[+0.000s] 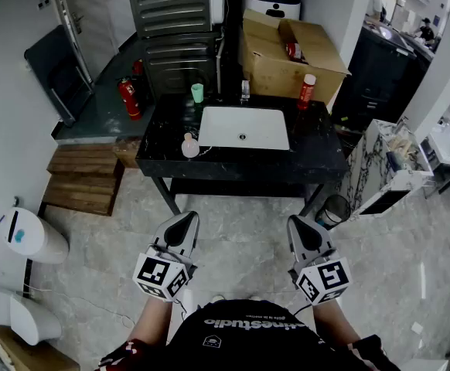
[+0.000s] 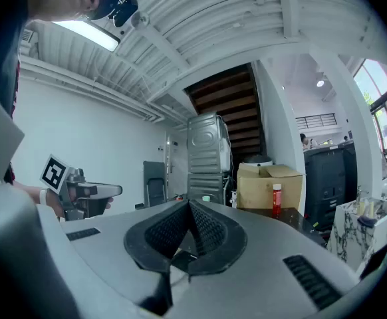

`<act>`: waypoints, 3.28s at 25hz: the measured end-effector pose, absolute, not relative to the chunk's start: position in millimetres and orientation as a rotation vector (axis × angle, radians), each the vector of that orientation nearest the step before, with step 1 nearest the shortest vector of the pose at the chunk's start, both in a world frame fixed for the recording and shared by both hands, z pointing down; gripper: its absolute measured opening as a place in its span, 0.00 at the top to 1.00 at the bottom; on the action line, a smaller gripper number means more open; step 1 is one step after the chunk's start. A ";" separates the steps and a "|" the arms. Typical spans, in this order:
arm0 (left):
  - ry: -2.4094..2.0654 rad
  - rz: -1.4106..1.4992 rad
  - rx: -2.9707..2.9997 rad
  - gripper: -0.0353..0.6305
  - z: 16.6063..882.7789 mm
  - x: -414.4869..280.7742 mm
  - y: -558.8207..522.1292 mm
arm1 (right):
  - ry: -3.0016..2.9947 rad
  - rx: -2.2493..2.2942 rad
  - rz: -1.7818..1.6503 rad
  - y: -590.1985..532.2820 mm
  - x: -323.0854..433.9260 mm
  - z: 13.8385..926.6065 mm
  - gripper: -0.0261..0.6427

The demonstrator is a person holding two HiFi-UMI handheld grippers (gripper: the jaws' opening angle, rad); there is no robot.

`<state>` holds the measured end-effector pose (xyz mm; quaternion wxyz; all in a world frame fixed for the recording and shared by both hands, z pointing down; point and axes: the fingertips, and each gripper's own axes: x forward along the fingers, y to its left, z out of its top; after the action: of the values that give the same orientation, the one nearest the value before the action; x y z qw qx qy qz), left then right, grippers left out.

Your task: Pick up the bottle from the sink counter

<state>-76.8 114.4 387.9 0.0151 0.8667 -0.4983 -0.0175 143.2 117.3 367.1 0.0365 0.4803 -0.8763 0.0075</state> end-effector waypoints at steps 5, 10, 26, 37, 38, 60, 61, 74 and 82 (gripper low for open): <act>-1.545 -0.048 2.698 0.93 387.4 -76.3 114.3 | -2.687 1.483 0.035 116.5 142.8 367.1 0.90; -1.540 -0.044 2.701 0.93 389.0 -79.1 116.0 | -2.685 1.465 0.019 117.5 133.9 367.7 0.90; -1.533 -0.062 2.710 0.93 389.1 -112.5 113.3 | -2.691 1.498 0.041 113.0 100.5 373.7 0.91; -1.466 -0.023 2.740 0.93 403.7 -130.5 89.4 | -2.643 1.563 0.075 101.2 87.5 393.7 0.91; -1.459 -0.023 2.735 0.93 406.8 -129.4 85.2 | -2.638 1.567 0.084 99.7 90.1 396.2 0.91; -1.599 0.012 2.707 0.93 392.1 -41.8 -198.7 | -2.832 1.386 0.057 -197.8 156.1 367.4 0.90; -1.612 0.021 2.700 0.93 391.8 -40.4 -205.9 | -2.838 1.375 0.054 -207.8 157.0 366.1 0.90; -1.681 0.153 2.563 0.92 451.0 -91.0 -267.3 | -2.874 1.162 0.167 -279.3 88.5 405.8 0.90; -1.742 0.232 2.430 0.72 522.4 -146.7 -292.3 | -2.846 1.030 0.162 -290.0 36.6 419.1 0.90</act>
<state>-146.7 -292.3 522.4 0.0713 0.8084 -0.5793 0.0770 36.6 -290.0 419.1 0.0551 0.3392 -0.9376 0.0534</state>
